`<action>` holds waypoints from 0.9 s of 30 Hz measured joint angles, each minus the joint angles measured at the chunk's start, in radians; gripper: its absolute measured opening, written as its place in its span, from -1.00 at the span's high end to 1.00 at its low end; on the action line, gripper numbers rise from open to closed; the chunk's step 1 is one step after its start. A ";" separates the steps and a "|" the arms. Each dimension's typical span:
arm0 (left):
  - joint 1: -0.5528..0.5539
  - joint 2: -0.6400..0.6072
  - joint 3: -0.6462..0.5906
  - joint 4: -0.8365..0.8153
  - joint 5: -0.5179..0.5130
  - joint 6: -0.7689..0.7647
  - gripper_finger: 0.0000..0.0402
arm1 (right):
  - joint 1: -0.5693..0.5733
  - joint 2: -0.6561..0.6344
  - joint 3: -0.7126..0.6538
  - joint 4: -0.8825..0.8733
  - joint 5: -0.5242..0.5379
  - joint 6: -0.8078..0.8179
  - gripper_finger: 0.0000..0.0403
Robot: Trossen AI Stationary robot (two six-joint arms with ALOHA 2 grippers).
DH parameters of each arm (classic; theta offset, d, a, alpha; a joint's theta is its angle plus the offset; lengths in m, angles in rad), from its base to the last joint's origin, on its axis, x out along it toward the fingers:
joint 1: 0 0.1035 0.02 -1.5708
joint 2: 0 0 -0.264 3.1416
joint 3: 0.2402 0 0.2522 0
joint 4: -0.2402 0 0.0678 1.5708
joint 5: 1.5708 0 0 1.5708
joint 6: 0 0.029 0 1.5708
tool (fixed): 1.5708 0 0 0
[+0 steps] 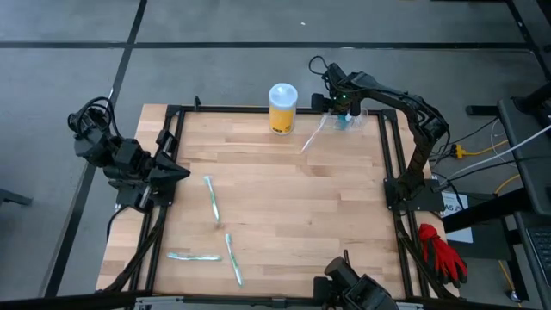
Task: Pick & Place toothbrushing station
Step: Put the orange toothbrush into the transparent organizer
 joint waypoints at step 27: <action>0.000 -0.018 0.000 0.007 0.000 0.018 0.96 | 0.013 0.000 0.000 -0.007 0.003 -0.053 0.91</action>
